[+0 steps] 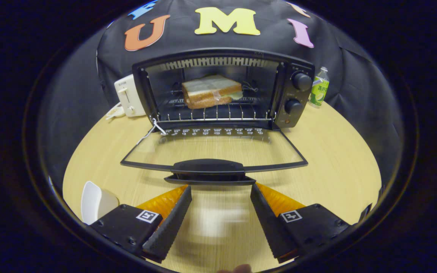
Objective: Open the toaster oven, put the food inside, and close the toaster oven door.
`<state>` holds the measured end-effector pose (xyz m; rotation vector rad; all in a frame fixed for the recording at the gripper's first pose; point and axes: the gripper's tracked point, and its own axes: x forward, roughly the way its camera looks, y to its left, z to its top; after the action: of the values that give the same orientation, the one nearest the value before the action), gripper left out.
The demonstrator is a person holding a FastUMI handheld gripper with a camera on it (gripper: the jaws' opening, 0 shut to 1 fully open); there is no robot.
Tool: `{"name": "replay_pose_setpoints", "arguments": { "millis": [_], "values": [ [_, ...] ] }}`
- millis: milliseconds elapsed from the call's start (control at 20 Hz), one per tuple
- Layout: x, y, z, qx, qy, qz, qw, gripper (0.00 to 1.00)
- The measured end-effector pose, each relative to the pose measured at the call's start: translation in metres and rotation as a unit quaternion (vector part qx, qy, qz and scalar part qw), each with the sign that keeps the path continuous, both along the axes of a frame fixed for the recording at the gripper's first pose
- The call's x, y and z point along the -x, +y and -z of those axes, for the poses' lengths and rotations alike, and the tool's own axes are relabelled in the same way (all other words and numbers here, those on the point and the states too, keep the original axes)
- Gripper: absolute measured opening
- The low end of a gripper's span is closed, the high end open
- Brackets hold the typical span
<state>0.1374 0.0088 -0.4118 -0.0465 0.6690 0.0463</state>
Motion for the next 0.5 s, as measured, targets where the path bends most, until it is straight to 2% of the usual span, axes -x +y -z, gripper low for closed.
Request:
{"name": "replay_pose_setpoints", "arguments": {
  "millis": [500],
  "values": [
    [-0.021, 0.01, -0.072, -0.017, -0.08, -0.013, 0.997, 1.0]
  ]
}}
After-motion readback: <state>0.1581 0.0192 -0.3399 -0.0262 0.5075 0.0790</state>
